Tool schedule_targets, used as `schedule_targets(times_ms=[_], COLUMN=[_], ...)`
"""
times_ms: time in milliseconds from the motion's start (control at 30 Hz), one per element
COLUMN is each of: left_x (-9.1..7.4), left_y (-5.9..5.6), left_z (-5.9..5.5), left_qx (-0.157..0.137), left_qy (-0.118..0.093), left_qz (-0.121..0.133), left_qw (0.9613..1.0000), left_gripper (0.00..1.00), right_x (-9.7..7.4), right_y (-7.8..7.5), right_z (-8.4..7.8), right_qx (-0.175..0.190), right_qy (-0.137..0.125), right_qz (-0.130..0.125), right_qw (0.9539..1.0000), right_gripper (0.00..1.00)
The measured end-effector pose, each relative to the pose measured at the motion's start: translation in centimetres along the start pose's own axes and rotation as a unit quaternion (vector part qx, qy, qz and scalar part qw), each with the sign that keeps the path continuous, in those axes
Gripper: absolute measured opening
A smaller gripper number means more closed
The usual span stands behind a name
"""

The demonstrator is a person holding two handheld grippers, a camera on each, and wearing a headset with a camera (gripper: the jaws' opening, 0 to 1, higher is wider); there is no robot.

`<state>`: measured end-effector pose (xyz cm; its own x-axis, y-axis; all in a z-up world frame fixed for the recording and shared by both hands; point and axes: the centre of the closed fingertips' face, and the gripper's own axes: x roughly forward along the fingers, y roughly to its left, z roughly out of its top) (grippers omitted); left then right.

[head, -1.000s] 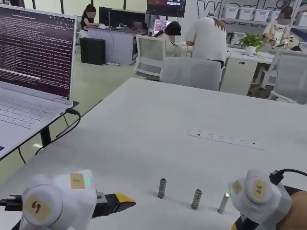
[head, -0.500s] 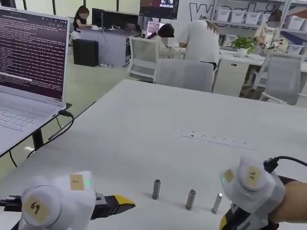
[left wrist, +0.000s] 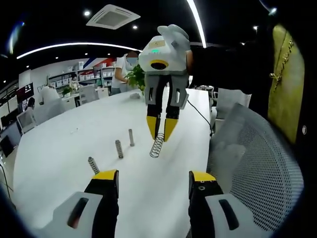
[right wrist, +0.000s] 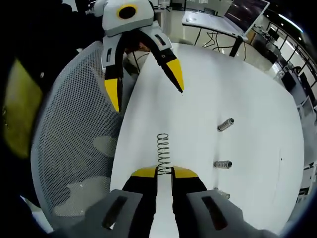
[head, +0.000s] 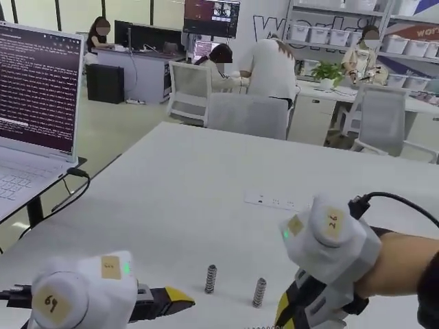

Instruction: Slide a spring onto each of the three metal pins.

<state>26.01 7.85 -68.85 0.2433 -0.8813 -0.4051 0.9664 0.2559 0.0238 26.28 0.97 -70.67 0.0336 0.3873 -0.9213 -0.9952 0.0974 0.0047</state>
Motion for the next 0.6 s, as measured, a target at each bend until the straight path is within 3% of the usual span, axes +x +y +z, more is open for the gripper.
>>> schedule_targets(times_ms=[267,600], left_x=[0.7,2.1], left_y=[-0.4,-0.3], left_z=[0.6,1.0], left_qx=[0.026,0.052], left_qy=[0.011,0.034], left_qz=[-0.018,-0.023], left_qw=[0.9994,0.9978], left_gripper=[0.47,0.34], right_x=[-0.2,0.2], right_y=[0.8,0.9], right_z=[2.2,2.6], right_qx=[-0.024,-0.024], right_qy=[0.006,0.031], right_qz=[0.005,0.008], right_qw=[0.9997,0.9992], right_gripper=[0.08,0.08])
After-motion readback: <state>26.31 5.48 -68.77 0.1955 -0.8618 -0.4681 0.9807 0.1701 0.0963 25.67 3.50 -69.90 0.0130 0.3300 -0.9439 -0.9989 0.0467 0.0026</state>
